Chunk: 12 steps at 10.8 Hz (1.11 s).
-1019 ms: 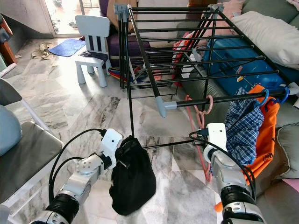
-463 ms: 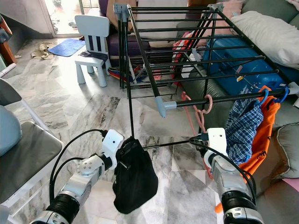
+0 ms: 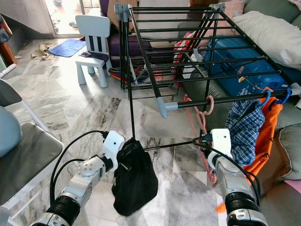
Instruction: Hang hanger
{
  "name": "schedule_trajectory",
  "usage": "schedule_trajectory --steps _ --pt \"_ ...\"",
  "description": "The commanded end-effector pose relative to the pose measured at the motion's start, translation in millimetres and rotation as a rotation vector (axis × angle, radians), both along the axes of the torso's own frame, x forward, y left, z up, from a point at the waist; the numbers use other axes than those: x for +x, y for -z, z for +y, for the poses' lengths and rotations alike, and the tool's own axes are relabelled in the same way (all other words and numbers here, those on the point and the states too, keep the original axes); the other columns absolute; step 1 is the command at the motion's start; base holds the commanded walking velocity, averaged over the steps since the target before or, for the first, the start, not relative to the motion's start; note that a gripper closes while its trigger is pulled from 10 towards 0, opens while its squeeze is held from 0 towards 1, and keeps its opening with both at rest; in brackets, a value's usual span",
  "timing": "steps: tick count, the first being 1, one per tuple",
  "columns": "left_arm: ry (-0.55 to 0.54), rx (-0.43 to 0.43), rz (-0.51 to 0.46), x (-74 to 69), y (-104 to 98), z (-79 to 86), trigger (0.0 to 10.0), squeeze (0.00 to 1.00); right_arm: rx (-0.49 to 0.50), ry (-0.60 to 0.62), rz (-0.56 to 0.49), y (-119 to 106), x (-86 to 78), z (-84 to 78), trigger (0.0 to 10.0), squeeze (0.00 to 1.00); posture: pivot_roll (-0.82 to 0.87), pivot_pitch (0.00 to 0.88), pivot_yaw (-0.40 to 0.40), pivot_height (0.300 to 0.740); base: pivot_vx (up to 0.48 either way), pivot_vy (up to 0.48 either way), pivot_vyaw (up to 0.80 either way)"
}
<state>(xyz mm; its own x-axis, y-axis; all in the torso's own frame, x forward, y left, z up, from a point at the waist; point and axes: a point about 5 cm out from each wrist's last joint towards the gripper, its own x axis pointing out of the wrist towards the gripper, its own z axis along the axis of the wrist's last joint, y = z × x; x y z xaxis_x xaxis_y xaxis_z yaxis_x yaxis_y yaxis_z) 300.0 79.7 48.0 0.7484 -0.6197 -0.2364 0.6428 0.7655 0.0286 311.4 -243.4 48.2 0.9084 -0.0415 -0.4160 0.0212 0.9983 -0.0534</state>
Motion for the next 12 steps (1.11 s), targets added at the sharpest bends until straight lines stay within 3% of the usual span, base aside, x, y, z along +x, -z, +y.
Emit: schedule_trajectory --steps 1,7,9,12 --pt "0.02 0.007 -0.019 3.5 -5.4 -4.6 10.0 0.0 -0.013 0.02 -0.004 -5.4 3.4 -5.7 10.0 0.0 0.05 0.0 -0.054 0.74 0.0 0.0 0.0" --pt "0.026 0.014 -0.017 3.7 -5.0 -5.8 10.0 0.0 -0.021 0.052 -0.001 -7.1 5.1 -10.0 10.0 0.0 0.05 0.0 -0.05 0.74 0.0 0.0 0.0" --pt "0.028 0.015 -0.016 3.9 -5.0 -6.6 10.0 0.0 -0.014 0.044 -0.004 -7.1 5.7 -8.9 0.0 0.0 0.05 0.0 -0.05 0.74 0.0 0.0 0.0" --pt "0.029 0.017 -0.014 3.5 -4.3 -7.7 10.0 0.0 -0.016 0.04 -0.004 -7.9 6.4 -9.7 0.0 0.0 0.05 0.0 -0.054 0.74 0.0 0.0 0.0"
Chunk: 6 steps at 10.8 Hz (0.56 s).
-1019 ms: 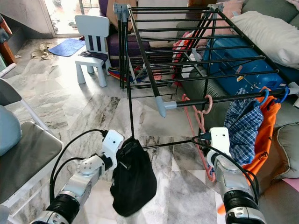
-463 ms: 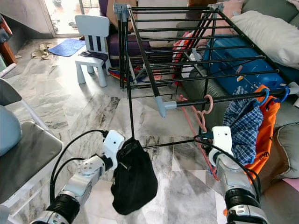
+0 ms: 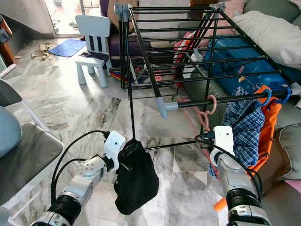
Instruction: Hang hanger
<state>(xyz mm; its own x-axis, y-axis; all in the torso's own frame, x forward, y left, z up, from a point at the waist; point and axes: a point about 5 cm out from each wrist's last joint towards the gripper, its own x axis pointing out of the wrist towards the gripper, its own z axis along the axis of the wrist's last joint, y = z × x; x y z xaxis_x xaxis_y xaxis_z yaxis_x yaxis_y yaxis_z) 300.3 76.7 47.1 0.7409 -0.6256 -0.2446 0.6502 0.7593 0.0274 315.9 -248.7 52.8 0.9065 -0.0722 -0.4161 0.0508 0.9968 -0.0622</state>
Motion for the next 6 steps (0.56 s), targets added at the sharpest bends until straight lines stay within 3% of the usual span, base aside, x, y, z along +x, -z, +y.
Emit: schedule_trajectory --steps 1,6 --pt "0.019 0.014 -0.021 3.0 -4.7 -4.7 10.0 0.0 -0.01 0.006 -0.004 -3.5 2.0 -4.8 0.0 0.0 0.05 0.0 -0.056 0.74 0.0 0.0 0.0" --pt "0.018 0.02 -0.018 3.7 -4.0 -5.9 10.0 0.0 -0.019 -0.025 -0.031 -7.1 2.1 -3.4 0.0 0.0 0.05 0.0 -0.058 0.74 0.0 0.0 0.0"
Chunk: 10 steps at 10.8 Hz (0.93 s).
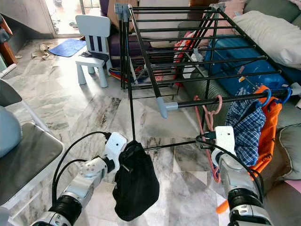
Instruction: Hang hanger
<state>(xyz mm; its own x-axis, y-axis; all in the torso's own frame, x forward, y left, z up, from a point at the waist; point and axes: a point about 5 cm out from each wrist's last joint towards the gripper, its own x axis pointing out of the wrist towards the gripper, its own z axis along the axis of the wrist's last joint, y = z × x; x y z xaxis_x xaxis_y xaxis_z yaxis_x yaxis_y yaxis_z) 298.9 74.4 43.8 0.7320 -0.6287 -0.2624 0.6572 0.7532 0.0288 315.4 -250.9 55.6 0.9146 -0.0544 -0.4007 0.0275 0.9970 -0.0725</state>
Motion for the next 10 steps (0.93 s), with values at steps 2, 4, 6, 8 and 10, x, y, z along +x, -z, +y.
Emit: schedule_trajectory --steps 2,4,6,8,10 --pt "0.006 0.008 -0.031 5.1 -7 -4.0 10.0 0.0 -0.026 -0.055 -0.137 -22 4.8 7.9 0.0 0.0 0.05 0.0 -0.061 0.74 0.0 0.0 0.0" --pt "-0.018 0.007 -0.035 4.6 -6 -2.5 10.0 0.0 -0.021 -0.053 -0.231 -28 -15.7 5.5 0.6 0.0 0.04 0.0 -0.06 0.74 0.0 0.0 0.0" --pt "-0.038 -0.004 -0.032 5.1 -6 -0.3 10.0 0.0 -0.019 -0.086 -0.245 -21 -44.4 12.8 4.0 0.0 0.03 0.0 -0.053 0.74 0.0 0.0 0.0" --pt "-0.119 -0.017 0.026 10.1 -5 8.1 10.0 0.0 0.01 -0.148 -0.193 -4 -92.0 38.4 10.0 0.0 0.02 0.0 -0.045 0.74 0.0 0.0 0.0" --pt "-0.106 0.024 -0.001 14.1 -9 18.6 10.0 0.0 0.032 -0.161 -0.173 1 -117.1 57.3 10.0 0.0 0.02 0.0 -0.04 0.74 0.0 0.0 0.0"
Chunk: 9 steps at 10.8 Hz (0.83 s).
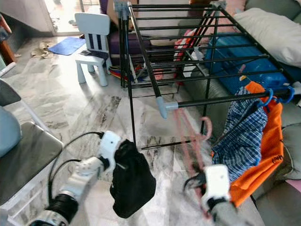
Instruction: Hang hanger
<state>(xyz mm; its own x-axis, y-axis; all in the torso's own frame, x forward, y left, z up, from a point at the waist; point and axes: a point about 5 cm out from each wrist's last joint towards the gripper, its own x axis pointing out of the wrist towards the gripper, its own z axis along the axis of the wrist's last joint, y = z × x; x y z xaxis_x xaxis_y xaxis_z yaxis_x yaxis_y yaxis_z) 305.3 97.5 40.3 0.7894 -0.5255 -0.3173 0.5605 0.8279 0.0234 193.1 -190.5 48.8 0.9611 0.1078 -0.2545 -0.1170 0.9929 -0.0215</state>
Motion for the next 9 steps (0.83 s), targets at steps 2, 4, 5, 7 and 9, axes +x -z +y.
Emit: schedule_trajectory --steps 2,4,5,7,9 --pt "0.04 0.004 -0.031 -3.7 -8 -4.6 10.0 0.0 0.046 0.053 -0.007 -5 -2.3 7.3 10.0 0.0 0.02 0.0 -0.035 0.74 0.0 0.0 0.0" --pt "0.009 -0.003 -0.02 -3.6 -6 -8.8 10.0 0.0 0.069 0.047 0.004 -3 2.2 19.5 10.0 0.0 0.03 0.0 -0.038 0.74 0.0 0.0 0.0" --pt "0.015 -0.01 -0.02 -5.1 -7 -14.8 10.0 0.0 0.082 0.044 0.015 -1 6.2 26.3 10.0 0.0 0.04 0.0 -0.041 0.74 0.0 0.0 0.0" --pt "0.018 -0.002 -0.03 -4.3 -9 -17.1 10.0 0.0 0.08 0.043 0.015 0 12.5 27.9 10.0 0.0 0.04 0.0 -0.046 0.74 -0.259 0.0 0.0" --pt "0.001 -0.015 -0.035 1.3 -15 -16.1 10.0 0.0 0.071 0.048 0.008 -2 16.4 24.1 10.0 0.0 0.04 0.0 -0.044 0.74 -0.126 0.0 0.0"
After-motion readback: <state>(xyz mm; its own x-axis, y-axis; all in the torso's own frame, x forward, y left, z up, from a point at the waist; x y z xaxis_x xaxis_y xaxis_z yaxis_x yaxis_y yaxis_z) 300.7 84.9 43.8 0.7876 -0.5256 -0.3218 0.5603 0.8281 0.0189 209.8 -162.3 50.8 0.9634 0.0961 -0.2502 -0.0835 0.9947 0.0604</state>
